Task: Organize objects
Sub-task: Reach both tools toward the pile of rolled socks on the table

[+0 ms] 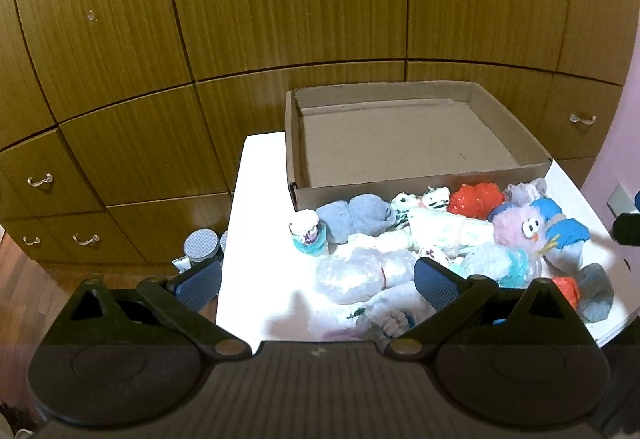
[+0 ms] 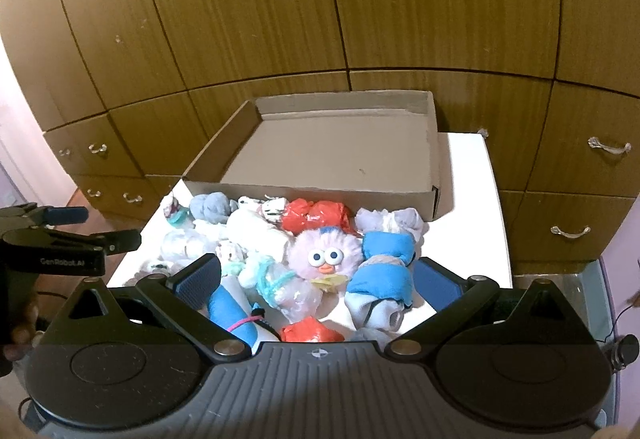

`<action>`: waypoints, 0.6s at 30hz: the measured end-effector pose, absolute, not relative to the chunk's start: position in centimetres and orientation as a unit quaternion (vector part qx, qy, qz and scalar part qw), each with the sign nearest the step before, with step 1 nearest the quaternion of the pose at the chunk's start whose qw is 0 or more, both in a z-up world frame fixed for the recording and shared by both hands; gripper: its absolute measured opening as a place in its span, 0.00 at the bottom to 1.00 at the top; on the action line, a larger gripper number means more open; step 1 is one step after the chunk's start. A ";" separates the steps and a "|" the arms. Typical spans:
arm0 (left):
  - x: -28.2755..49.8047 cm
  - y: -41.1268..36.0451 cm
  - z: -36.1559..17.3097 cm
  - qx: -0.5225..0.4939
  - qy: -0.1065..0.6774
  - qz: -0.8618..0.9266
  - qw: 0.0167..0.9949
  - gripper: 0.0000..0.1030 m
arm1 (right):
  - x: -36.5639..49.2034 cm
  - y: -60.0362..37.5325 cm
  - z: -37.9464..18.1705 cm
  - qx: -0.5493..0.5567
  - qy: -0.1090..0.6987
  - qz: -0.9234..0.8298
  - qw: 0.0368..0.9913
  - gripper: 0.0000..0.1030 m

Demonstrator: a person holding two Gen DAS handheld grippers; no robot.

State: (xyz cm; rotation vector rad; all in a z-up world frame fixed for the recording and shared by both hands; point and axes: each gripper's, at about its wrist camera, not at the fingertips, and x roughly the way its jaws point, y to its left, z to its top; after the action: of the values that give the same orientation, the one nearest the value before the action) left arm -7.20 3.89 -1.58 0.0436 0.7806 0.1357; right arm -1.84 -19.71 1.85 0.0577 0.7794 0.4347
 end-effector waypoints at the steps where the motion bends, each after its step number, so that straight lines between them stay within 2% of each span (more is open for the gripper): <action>1: -7.4 4.1 -1.8 0.023 0.380 0.065 0.923 0.99 | -1.9 -19.9 1.8 0.028 0.376 0.209 0.902 0.99; 18: -9.4 6.8 -6.4 0.030 0.389 0.058 0.919 0.99 | -4.8 -22.7 -3.0 0.031 0.355 0.189 0.915 0.99</action>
State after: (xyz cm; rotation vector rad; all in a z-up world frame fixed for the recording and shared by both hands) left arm -9.39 6.79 -6.36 0.0624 0.7991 0.1189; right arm -4.84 -22.65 -3.03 0.0632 0.7315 0.3894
